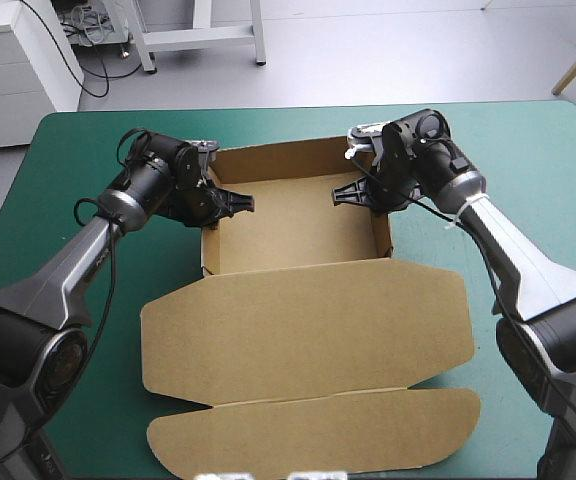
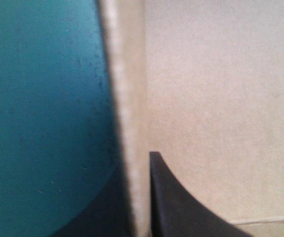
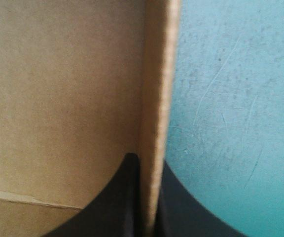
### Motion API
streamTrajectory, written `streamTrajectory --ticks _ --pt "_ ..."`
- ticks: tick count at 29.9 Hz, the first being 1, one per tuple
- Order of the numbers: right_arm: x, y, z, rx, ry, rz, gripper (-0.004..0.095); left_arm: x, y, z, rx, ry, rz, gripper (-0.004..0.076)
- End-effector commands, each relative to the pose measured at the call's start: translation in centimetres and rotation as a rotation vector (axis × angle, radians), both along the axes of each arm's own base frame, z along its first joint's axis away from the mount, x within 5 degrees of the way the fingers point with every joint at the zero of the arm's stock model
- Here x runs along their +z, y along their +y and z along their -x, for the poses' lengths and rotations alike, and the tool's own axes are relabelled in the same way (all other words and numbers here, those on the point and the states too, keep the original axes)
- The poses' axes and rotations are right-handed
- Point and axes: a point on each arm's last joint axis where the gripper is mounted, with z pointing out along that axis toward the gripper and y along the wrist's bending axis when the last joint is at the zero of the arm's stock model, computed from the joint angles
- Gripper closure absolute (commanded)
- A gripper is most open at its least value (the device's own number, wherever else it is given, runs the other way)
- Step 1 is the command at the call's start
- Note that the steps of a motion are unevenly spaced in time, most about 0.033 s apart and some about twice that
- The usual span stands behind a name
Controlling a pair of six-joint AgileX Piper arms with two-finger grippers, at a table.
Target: Fold the box
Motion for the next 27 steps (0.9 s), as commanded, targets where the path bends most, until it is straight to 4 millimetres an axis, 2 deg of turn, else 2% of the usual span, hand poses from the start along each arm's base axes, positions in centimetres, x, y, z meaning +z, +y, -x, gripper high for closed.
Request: streamTrajectory --ticks 1,11,20,23,25,27 --pt "1.3 -0.2 -0.4 0.018 -0.055 -0.056 0.0908 1.6 -0.6 0.0 -0.037 -0.055 0.051 0.0734" --pt "-1.4 0.3 -1.4 0.040 0.005 -0.026 0.0908 -1.0 -0.9 -1.2 -0.037 -0.008 0.007 0.0734" --pt "-1.6 0.1 -1.6 0.057 0.000 0.002 0.0898 -1.6 -1.1 -1.4 -0.035 0.011 0.016 0.0734" --pt "-1.6 0.1 -1.5 0.071 0.000 0.004 0.0806 -1.6 -1.2 -1.3 -0.034 0.019 0.024 0.0719" --pt "-1.6 0.2 -1.5 0.071 0.001 0.002 0.0684 -1.6 -1.2 -1.3 -0.041 0.021 0.023 0.0665" --pt "-1.6 0.2 -1.5 0.071 0.001 0.002 0.0499 -1.6 -1.2 -1.3 -0.042 0.021 0.023 0.0559"
